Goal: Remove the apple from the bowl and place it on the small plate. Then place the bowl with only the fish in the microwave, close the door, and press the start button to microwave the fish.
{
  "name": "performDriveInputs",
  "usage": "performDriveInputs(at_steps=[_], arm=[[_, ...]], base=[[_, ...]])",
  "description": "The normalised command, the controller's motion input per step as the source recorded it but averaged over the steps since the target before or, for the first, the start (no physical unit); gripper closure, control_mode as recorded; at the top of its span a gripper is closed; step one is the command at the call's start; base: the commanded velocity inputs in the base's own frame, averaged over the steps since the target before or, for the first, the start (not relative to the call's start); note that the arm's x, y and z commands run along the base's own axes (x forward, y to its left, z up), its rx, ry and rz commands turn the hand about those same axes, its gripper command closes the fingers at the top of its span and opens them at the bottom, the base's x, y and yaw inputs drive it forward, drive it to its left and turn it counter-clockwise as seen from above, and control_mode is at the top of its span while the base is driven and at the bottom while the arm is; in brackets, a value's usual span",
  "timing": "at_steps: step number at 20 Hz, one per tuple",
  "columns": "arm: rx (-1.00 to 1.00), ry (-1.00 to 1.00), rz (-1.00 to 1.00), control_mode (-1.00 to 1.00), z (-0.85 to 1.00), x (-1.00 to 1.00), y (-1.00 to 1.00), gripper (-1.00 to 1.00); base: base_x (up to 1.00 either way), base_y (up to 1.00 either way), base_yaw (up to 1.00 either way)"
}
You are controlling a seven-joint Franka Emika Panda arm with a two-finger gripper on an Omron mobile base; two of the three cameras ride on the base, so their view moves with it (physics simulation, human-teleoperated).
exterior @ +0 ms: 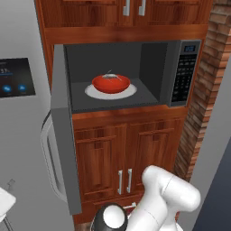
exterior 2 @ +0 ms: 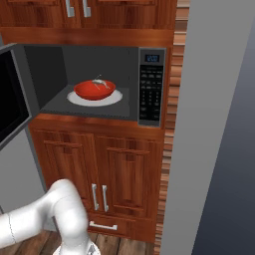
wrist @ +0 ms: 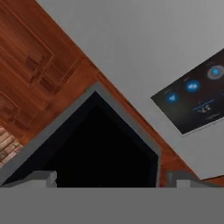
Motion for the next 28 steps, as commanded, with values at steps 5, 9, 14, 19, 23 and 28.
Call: performDriveInputs(at_steps=[5,9,14,19,23,28], arm=[[0.11,0.12,0.00,-1.00,-0.08,0.57,-0.83,-1.00],[0.17,0.00,0.00,-1.00,0.00,0.13,-1.00,-1.00],[0.22,-0.04,0.00,-1.00,0.00,-0.24,-1.00,-1.00],[0.24,0.00,0.00,-1.00,0.11,0.19,-1.00,-1.00],[0.26,0.00,0.00,-1.00,0.27,0.19,-1.00,-1.00],[0.27,-0.08,0.01,-1.00,0.27,0.00,-1.00,-1.00]], base=[[0.00,0.00,0.00],[0.00,0.00,0.00],[0.00,0.00,0.00],[0.00,0.00,0.00],[0.00,0.00,0.00],[0.00,0.00,0.00]])
